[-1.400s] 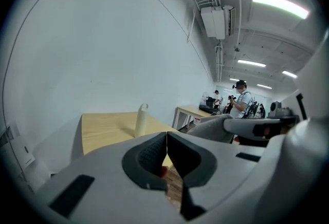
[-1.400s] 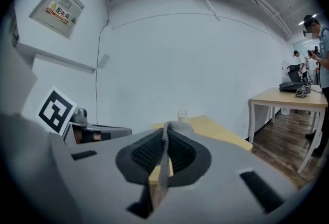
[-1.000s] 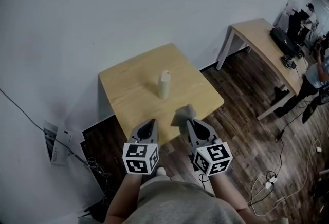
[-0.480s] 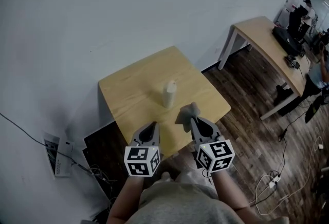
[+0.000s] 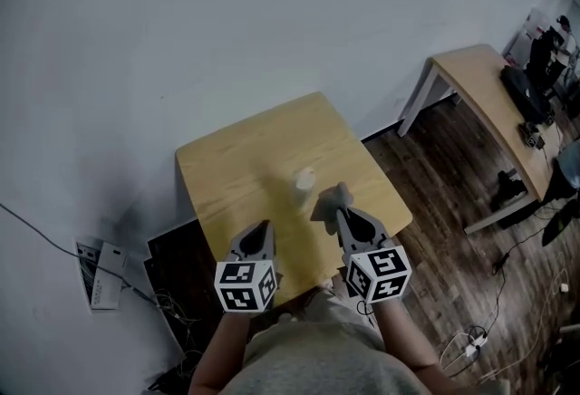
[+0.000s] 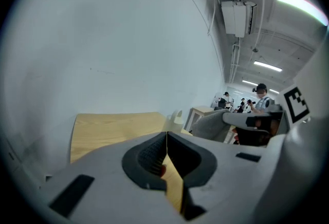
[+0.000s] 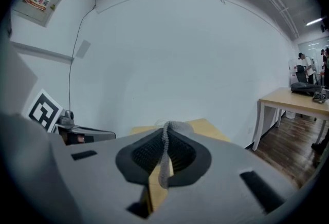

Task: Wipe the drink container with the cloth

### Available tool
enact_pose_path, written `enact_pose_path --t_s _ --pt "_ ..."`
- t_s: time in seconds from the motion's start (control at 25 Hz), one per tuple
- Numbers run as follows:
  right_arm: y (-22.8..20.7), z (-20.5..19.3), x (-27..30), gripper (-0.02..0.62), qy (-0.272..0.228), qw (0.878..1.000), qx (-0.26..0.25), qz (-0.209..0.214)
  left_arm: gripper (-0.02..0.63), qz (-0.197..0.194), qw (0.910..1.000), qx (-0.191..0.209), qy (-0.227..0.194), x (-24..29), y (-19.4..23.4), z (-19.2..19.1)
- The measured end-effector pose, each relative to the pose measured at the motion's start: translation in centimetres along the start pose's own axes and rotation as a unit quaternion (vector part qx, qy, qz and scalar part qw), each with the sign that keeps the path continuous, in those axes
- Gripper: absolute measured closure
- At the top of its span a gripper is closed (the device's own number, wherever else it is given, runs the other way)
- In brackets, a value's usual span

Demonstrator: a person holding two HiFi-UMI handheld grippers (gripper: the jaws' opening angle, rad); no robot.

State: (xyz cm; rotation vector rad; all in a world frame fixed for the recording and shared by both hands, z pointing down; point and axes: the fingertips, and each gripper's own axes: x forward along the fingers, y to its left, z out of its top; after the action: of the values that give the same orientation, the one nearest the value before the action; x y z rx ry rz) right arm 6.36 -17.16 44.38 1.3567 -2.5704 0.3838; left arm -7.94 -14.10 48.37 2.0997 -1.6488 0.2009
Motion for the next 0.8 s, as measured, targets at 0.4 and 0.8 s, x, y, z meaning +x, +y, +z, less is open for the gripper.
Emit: enact_pose_path --t_s 0.4,0.8 --pt "-2.6 0.2 4.7 0.586 0.034 0.996 -0.036 0.078 0.603 0.060 0.9977 -0.027 -0.014 4.0 0.2 1.8" --pt "-2.7 -0.5 8.4 0.586 0.058 0.983 -0.057 0.166 0.603 0.126 0.9896 -0.061 -0.032 5.2 0.9 2.1"
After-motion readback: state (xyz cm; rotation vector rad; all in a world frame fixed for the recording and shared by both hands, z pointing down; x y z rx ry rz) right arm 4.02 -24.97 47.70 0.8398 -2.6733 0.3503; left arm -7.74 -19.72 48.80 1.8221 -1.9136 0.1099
